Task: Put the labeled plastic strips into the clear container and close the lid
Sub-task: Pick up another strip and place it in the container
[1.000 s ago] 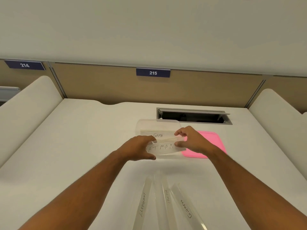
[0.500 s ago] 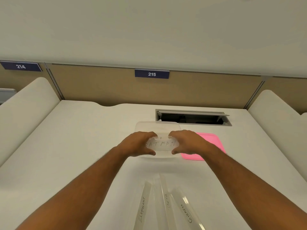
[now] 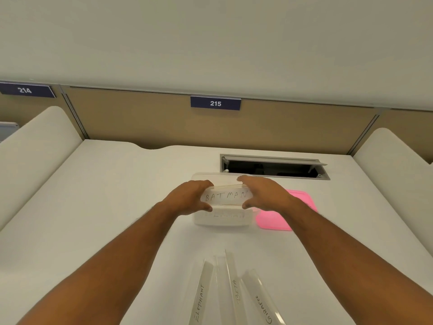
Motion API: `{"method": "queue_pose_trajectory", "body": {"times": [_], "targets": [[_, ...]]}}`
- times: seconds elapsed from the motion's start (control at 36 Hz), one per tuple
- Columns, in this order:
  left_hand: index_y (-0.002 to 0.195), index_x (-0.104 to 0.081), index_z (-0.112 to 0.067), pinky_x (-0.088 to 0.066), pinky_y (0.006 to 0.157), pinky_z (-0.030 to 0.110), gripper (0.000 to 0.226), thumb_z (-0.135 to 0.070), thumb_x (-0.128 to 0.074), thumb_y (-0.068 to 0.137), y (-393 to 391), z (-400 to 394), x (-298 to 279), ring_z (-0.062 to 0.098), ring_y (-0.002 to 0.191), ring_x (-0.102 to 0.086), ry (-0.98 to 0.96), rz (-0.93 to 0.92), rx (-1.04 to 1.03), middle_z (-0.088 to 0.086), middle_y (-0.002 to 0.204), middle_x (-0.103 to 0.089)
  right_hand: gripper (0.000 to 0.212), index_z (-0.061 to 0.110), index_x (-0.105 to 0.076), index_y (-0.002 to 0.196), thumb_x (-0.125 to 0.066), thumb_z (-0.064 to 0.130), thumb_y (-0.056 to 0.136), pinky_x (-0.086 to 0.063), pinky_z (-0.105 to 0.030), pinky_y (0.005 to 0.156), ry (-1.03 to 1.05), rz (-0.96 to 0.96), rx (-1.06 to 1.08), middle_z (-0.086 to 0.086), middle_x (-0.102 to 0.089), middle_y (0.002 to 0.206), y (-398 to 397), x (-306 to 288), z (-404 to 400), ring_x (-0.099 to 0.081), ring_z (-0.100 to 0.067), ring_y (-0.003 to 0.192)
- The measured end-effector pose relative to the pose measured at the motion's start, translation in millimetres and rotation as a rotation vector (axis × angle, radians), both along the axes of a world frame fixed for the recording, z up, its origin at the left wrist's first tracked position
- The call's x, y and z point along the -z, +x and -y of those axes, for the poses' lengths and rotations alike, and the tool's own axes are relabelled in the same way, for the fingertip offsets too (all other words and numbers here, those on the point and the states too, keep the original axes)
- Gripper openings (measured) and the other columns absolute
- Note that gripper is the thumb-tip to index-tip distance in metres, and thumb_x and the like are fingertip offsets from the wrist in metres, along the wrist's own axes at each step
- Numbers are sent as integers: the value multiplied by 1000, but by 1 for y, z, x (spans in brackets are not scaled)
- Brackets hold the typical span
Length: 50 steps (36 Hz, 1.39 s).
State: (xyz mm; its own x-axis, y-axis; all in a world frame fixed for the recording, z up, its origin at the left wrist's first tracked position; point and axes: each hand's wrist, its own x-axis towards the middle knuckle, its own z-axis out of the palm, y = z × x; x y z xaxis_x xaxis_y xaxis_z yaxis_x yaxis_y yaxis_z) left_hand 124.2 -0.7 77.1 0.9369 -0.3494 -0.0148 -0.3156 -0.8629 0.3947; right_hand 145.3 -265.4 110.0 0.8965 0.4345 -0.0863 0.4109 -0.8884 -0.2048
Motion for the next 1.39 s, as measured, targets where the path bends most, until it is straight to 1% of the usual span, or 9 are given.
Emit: {"method": "queue_pose_trajectory", "body": {"times": [0.11,0.22,0.33,0.44,0.61,0.78,0.89,1.22,1.39], "targets": [[134,-49,-28,-45,80,26,67,-44,-80,77,8,-1,3,17,105,-56,5,11,-8,-6,128,-60,84,26,-37,145,-82,40,75,-50,-44,93,-57,21,-26,-1,-57,136,7,3,-7,-55,-26,118],[135,-48,-28,-44,83,28,68,-44,-79,77,16,-3,4,18,109,-56,15,38,-24,-8,129,-60,65,22,-49,132,-79,43,78,-51,-38,85,-99,52,-57,1,-59,124,15,5,-9,-56,-21,106],[134,-48,-30,-42,79,27,68,-44,-80,76,23,-4,5,17,107,-56,9,50,-31,-8,127,-60,62,23,-50,128,-79,43,77,-51,-36,79,-102,76,-55,2,-58,114,21,5,-12,-55,-19,97],[136,-48,-29,-41,79,26,70,-44,-80,76,27,-5,7,18,108,-57,6,41,-35,-7,128,-61,63,22,-50,128,-80,44,77,-48,-33,76,-111,86,-60,3,-59,114,26,7,-13,-56,-19,97],[138,-51,-31,-46,84,28,71,-42,-82,75,31,-5,16,20,110,-59,11,-16,-37,-6,127,-64,80,23,-45,140,-84,42,73,-51,-42,89,-93,18,-19,1,-60,129,27,14,-13,-58,-24,113],[134,-57,-30,-53,83,32,65,-39,-83,75,32,-3,22,19,102,-62,29,-82,-26,-4,119,-68,58,22,-56,123,-82,40,75,-48,-36,80,-115,-35,-26,2,-62,112,27,27,-15,-58,-21,100],[129,-62,-29,-51,78,31,58,-39,-83,76,34,-2,25,19,97,-63,62,-95,-19,-3,113,-71,59,20,-55,128,-81,37,77,-48,-37,86,-123,-80,-30,1,-62,118,29,34,-16,-57,-21,105],[140,-54,-25,-45,97,35,56,-36,-71,89,45,5,39,24,120,-55,221,-151,-28,4,129,-61,39,13,-58,130,-67,20,93,-47,-40,93,-145,-207,-42,-7,-60,128,34,58,-20,-56,-28,114],[139,-55,-24,-46,94,36,48,-32,-67,93,49,11,38,25,119,-55,277,-181,-15,5,129,-60,30,7,-59,126,-57,11,96,-50,-41,88,-160,-229,-72,-11,-56,123,36,64,-20,-59,-32,106]]}}
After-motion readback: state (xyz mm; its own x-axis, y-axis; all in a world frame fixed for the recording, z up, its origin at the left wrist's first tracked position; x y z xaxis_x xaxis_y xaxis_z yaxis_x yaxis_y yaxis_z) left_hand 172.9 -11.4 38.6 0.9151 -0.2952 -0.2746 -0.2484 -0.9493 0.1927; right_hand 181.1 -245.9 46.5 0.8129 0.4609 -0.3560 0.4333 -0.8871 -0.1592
